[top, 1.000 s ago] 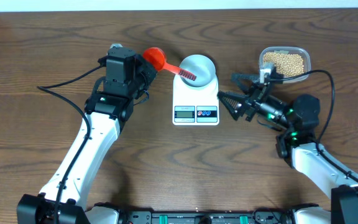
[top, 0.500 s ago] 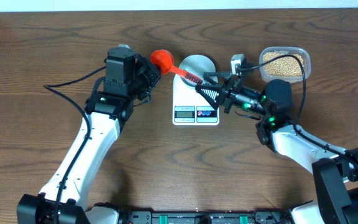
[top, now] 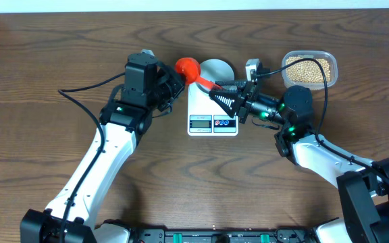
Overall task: Scoop item into bowl and weigh 50g on scale
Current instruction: 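Close the right gripper on the scoop handle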
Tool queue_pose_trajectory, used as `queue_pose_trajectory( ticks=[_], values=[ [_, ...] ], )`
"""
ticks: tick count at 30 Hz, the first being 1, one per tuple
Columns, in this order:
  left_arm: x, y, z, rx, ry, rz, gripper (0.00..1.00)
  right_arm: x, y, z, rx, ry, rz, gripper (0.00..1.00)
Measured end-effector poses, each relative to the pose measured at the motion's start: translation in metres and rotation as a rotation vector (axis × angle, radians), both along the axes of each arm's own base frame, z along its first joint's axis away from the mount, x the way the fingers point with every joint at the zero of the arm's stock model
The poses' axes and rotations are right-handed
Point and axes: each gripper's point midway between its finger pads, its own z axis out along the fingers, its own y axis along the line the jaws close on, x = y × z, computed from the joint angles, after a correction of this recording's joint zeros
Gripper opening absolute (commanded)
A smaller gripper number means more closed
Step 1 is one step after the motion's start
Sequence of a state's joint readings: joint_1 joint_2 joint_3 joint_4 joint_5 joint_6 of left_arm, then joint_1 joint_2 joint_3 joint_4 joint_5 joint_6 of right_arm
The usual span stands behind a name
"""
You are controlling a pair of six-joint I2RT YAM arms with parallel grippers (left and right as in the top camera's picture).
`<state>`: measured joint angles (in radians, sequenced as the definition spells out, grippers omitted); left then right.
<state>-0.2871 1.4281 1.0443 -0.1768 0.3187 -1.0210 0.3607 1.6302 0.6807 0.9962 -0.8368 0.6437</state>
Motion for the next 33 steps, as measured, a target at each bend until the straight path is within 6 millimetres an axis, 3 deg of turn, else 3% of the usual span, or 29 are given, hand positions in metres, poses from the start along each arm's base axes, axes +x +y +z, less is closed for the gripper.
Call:
queue_pose_trajectory(
  ticks=[15,20,33],
  values=[
    [-0.0041,-0.0095,0.0001,-0.001,0.000,-0.025,0.07,0.0014,-0.0004,0.0006,0.003,0.005,-0.007,0.06],
    [-0.0041,-0.0095,0.0001,-0.001,0.000,-0.025,0.07,0.0030,-0.0011,0.0005,0.009,0.019,-0.017,0.01],
    [-0.0042,-0.0096,0.0000,-0.001,0.001,-0.025,0.07,0.0039,-0.0013,0.0014,0.029,0.054,-0.020,0.01]
  ],
)
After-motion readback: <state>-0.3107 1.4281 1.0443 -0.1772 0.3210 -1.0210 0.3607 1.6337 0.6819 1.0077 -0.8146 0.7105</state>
